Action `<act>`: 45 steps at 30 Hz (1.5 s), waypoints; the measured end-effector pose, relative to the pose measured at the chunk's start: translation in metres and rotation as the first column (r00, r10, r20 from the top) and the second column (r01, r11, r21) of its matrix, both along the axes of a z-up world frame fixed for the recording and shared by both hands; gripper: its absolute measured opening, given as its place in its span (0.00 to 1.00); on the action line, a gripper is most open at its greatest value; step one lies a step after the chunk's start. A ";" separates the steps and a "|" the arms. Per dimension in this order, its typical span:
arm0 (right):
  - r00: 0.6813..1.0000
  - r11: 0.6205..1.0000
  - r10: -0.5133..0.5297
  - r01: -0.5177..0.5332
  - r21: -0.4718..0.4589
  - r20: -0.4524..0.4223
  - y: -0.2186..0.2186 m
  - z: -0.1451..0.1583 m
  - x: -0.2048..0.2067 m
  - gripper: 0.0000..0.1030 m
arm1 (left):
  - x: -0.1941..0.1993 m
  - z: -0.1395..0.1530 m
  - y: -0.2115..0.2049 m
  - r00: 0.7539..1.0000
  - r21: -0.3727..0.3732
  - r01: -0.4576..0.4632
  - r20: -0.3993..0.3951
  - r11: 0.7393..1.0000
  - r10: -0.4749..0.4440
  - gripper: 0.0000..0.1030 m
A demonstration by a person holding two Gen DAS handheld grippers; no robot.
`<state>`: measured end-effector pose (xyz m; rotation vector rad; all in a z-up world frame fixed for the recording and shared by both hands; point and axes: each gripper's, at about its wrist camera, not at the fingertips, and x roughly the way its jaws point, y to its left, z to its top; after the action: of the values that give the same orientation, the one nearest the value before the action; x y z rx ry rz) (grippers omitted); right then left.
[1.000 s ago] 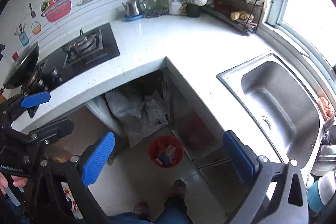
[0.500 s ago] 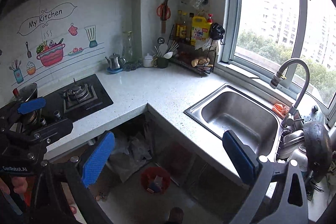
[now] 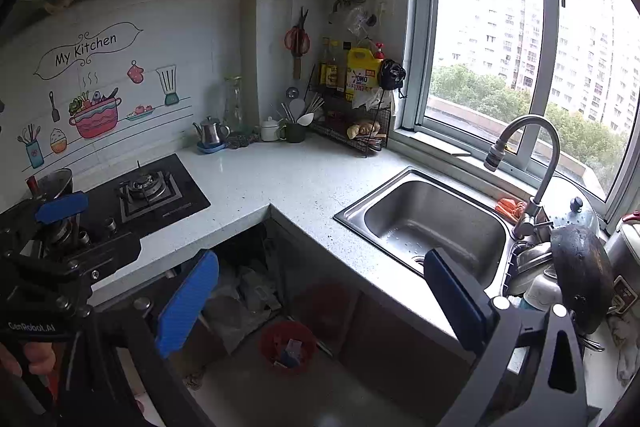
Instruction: Collect trash
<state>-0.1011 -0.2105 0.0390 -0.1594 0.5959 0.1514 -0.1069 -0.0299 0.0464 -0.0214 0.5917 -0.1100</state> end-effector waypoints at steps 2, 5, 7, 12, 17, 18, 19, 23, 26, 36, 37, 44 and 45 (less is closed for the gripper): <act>1.000 1.000 -0.004 0.004 0.002 -0.015 -0.003 -0.003 0.001 0.99 | -0.002 -0.002 -0.004 1.000 0.001 0.000 -0.006 1.000 0.000 1.00; 1.000 1.000 -0.003 0.004 0.003 -0.025 -0.008 -0.005 -0.002 0.99 | -0.006 -0.001 -0.009 1.000 0.011 0.006 -0.004 1.000 -0.006 1.00; 1.000 1.000 -0.003 0.003 0.007 -0.027 -0.010 -0.004 -0.003 0.99 | -0.009 0.001 -0.012 1.000 0.013 0.006 -0.001 1.000 -0.006 1.00; 1.000 1.000 -0.002 0.002 0.010 -0.027 -0.011 -0.002 -0.011 0.99 | -0.013 0.001 -0.012 1.000 0.007 -0.007 -0.006 1.000 0.007 1.00; 1.000 1.000 -0.005 0.006 0.019 -0.030 -0.008 0.000 -0.019 0.99 | -0.017 0.002 -0.015 1.000 0.018 -0.017 -0.009 1.000 0.017 1.00; 1.000 1.000 -0.003 0.004 0.020 -0.031 -0.008 0.001 -0.020 0.99 | -0.018 0.002 -0.016 1.000 0.020 -0.015 -0.009 1.000 0.015 1.00; 1.000 1.000 -0.007 0.008 0.020 -0.030 -0.007 0.000 -0.023 0.99 | -0.020 0.002 -0.016 1.000 0.023 -0.013 -0.009 1.000 0.013 1.00; 0.999 1.000 -0.009 0.010 0.023 -0.031 -0.005 0.002 -0.029 0.99 | -0.025 0.001 -0.019 1.000 0.027 -0.011 -0.009 1.000 0.011 1.00; 1.000 1.000 -0.012 0.012 0.022 -0.028 -0.004 0.004 -0.032 0.99 | -0.027 0.000 -0.020 1.000 0.027 -0.018 -0.017 0.999 0.018 1.00; 0.999 1.000 -0.017 0.018 0.025 -0.041 -0.003 0.003 -0.040 0.99 | -0.033 -0.001 -0.021 0.999 0.036 -0.025 -0.022 0.999 0.026 1.00; 0.999 1.000 -0.017 0.018 0.026 -0.041 -0.002 0.003 -0.040 0.99 | -0.034 -0.001 -0.022 0.999 0.036 -0.023 -0.022 0.999 0.024 1.00; 0.999 1.000 -0.016 0.017 0.025 -0.042 0.002 0.003 -0.043 0.99 | -0.038 -0.002 -0.021 1.000 0.043 -0.014 -0.024 0.999 0.015 1.00; 0.999 1.000 -0.017 0.018 0.024 -0.043 0.002 0.002 -0.044 0.99 | -0.038 -0.002 -0.020 1.000 0.041 -0.011 -0.027 0.999 0.012 1.00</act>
<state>-0.1452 -0.2081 0.0413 -0.1276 0.6382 0.1453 -0.1451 -0.0503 0.0441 0.0137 0.6211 -0.0866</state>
